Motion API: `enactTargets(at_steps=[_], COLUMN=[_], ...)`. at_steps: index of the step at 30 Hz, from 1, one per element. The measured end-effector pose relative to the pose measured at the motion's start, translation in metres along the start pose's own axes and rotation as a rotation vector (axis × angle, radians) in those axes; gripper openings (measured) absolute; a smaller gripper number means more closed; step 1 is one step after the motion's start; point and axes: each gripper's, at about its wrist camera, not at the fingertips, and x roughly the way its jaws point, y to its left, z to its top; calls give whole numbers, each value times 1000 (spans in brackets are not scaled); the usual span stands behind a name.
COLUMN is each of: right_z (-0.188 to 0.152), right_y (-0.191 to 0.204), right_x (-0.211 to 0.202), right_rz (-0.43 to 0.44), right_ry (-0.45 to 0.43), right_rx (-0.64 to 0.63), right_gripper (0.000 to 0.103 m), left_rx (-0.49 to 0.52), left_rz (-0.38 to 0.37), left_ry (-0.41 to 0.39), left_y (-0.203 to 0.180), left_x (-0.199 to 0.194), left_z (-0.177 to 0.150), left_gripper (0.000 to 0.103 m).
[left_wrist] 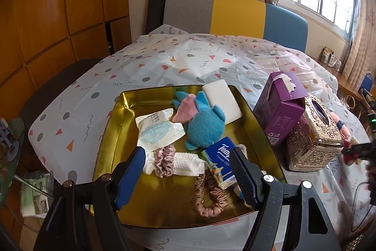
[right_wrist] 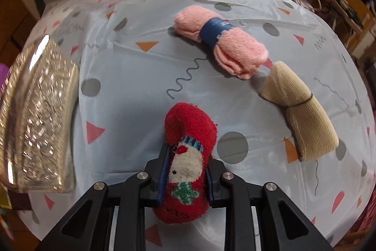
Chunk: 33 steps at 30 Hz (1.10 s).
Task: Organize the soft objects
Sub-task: 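Carry the red sock into the gold tray with the right gripper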
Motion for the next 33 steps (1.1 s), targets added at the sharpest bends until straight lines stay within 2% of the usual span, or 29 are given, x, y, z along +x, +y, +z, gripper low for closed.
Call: enactTargets(at_steps=[3, 7, 11, 16, 21, 24, 28, 33], right_z=[1, 0, -4, -24, -56, -73, -85, -97], right_y=[0, 19, 66, 143, 230, 280, 326, 356], right_x=[-28, -69, -110, -146, -149, -129, -93, -61], right_rz=[40, 104, 195, 353, 486, 516, 537, 557], right_ry=[-85, -190, -290, -350, -293, -230, -138, -70], right_rx=[32, -11, -124, -337, -535, -621, -650, -645], right_gripper=[24, 24, 24, 24, 24, 24, 25, 27], left_rx=[-26, -50, -63, -76, -88, -90, -95, -102], left_rz=[13, 31, 49, 74, 98, 112, 123, 133], left_ry=[9, 12, 9, 8, -14, -27, -31, -28], left_y=[8, 17, 24, 33, 41, 45, 50, 55], left_x=[4, 7, 7, 7, 1, -4, -6, -7], left_z=[-2, -2, -3, -4, -1, 0, 0, -2], left_gripper=[75, 75, 75, 75, 75, 75, 75, 75])
